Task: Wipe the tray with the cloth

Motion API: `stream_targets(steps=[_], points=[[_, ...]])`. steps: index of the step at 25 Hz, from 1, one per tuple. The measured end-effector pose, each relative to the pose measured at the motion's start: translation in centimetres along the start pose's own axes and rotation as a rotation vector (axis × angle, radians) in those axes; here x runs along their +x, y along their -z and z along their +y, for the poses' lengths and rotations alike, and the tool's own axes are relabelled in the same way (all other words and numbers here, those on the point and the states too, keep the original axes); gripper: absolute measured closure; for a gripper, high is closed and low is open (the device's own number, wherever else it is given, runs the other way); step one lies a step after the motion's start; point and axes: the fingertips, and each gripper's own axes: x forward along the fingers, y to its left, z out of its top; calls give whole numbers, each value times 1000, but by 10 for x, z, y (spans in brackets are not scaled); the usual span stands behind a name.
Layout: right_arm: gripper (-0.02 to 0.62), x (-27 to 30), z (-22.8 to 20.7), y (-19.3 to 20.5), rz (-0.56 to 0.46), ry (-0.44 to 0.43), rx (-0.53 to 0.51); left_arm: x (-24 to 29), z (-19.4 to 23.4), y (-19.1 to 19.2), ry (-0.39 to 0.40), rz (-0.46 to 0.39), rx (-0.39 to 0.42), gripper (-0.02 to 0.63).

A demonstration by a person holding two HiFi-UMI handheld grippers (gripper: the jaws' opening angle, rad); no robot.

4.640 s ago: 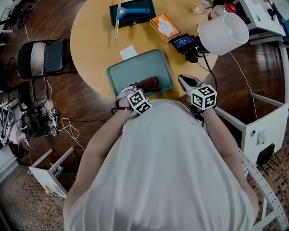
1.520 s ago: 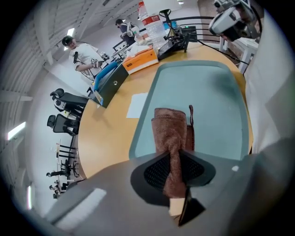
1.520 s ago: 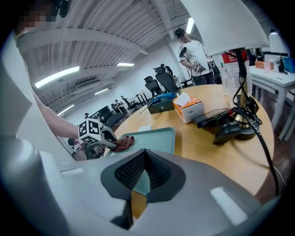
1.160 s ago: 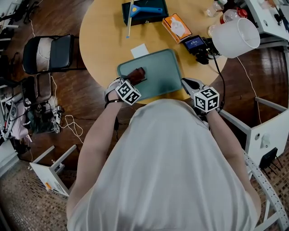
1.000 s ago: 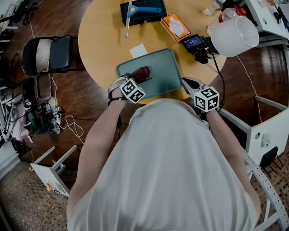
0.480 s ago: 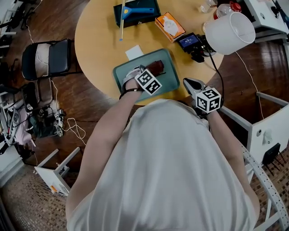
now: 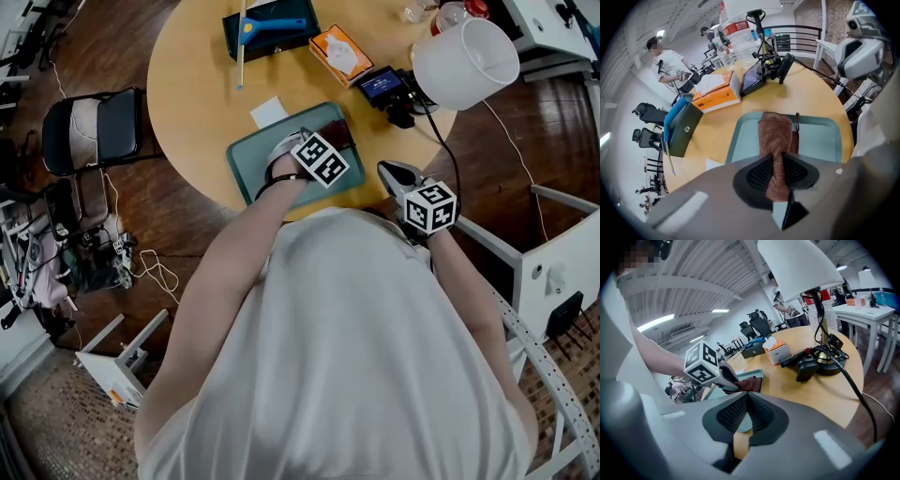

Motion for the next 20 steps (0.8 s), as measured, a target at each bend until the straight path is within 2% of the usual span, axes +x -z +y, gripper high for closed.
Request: stream_targets(steps=[5,13,20], points=[[592,-1,0,0,0,-3,-4,-1,-10,5,17,4,13,225],[592,4,4,2,12,-18,-7,-11,-48,-4,109,-42,40,225],[592,4,5,4,14,-22,-13,-7,-48,11,75,-27,68,225]])
